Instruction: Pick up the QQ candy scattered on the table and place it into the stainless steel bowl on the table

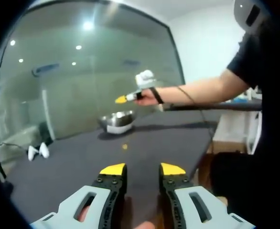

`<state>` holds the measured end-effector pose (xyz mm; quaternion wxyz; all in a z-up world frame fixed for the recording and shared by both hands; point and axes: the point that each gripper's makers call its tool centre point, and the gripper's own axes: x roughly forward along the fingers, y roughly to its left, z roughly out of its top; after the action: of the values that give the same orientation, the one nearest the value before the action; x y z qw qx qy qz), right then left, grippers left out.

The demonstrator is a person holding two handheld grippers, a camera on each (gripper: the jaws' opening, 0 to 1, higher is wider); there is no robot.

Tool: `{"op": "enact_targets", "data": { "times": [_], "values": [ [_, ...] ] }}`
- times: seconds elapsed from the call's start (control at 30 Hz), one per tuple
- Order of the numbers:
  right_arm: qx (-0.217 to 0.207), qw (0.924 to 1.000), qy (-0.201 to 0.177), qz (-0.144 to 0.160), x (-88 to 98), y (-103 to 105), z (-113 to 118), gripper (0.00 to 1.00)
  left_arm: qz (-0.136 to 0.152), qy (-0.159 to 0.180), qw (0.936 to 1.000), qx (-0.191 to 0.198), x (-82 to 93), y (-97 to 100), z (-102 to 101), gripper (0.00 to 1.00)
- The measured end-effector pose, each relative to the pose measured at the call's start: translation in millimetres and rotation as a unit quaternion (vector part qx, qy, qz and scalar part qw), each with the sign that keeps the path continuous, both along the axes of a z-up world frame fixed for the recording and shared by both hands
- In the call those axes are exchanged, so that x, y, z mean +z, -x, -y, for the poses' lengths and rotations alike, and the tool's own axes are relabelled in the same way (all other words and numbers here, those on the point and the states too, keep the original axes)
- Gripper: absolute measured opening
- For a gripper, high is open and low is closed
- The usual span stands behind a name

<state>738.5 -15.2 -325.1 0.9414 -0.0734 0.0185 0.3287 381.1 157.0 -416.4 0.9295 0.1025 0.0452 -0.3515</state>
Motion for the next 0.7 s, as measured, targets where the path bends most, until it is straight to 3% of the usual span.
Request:
{"op": "enact_targets", "data": {
  "times": [0.23,0.4,0.7],
  "values": [
    [0.006,1.0000,-0.002,-0.003,-2.0,9,-1,0.16,0.001,0.000,1.0000,-0.002,1.2,-0.1,1,0.28],
    [0.029,0.9994,0.018,-0.001,-13.2,17,-9,0.16,0.003,0.001,1.0000,-0.003,3.2,-0.1,1,0.28],
    [0.061,0.9981,0.004,-0.002,-15.2,51,-15,0.17,0.003,0.002,1.0000,-0.003,3.8,0.6,1,0.28]
  ]
}}
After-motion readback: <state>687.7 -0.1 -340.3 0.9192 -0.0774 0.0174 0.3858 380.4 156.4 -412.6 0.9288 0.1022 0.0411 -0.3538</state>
